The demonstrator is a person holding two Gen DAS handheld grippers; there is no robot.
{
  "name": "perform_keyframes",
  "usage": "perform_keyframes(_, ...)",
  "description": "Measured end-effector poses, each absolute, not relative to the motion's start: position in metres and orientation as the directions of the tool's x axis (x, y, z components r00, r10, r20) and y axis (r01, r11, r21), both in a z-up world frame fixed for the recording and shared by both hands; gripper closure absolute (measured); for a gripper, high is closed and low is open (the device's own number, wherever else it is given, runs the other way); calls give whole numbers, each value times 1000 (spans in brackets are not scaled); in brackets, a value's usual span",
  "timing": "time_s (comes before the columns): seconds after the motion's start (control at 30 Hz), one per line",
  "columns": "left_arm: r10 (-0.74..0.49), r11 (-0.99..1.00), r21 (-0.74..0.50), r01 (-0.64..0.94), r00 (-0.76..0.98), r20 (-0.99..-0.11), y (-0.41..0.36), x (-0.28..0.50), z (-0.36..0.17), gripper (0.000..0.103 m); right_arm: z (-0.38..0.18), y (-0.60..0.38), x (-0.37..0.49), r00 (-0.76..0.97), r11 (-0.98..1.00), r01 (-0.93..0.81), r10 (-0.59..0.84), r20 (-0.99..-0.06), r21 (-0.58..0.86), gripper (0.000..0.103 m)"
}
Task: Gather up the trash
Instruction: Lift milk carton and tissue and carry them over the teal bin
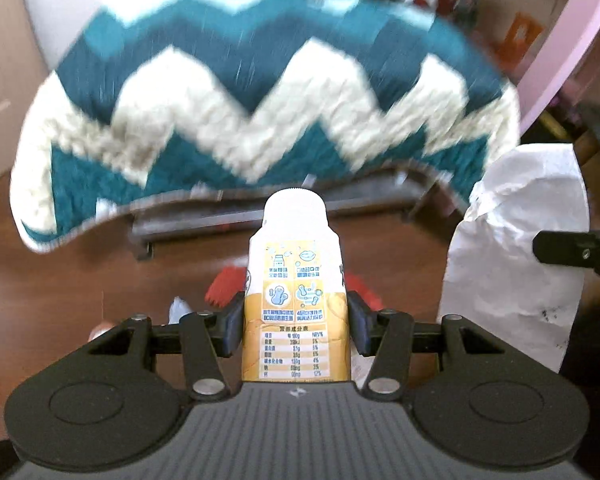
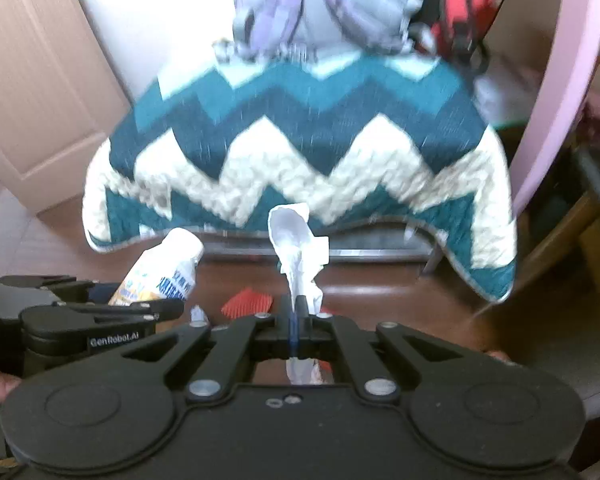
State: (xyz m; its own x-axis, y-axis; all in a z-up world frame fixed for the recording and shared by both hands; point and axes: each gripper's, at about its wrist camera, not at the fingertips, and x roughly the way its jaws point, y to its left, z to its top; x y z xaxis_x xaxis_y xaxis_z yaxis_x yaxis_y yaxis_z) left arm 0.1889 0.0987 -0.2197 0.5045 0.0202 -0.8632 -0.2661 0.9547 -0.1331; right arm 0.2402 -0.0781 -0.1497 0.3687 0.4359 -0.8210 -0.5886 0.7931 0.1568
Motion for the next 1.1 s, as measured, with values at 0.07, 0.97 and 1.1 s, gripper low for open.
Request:
perform_keyframes(0.07,21,957,-144,-253,553,-833,94,189,-195,52,-129,-86,237,401,799,-583,442,-802,148,103)
perform_keyframes(0.97,-163,979,-181,99,908,-385,-45,214,110,53,164,-282,244,856,942,-334,292,-427,-26,103)
perform_keyframes(1.1,-239,968,-155,196,909,-343,-92,230,149,53,179,-319,253,885,965,-257,213,-415,-52,103)
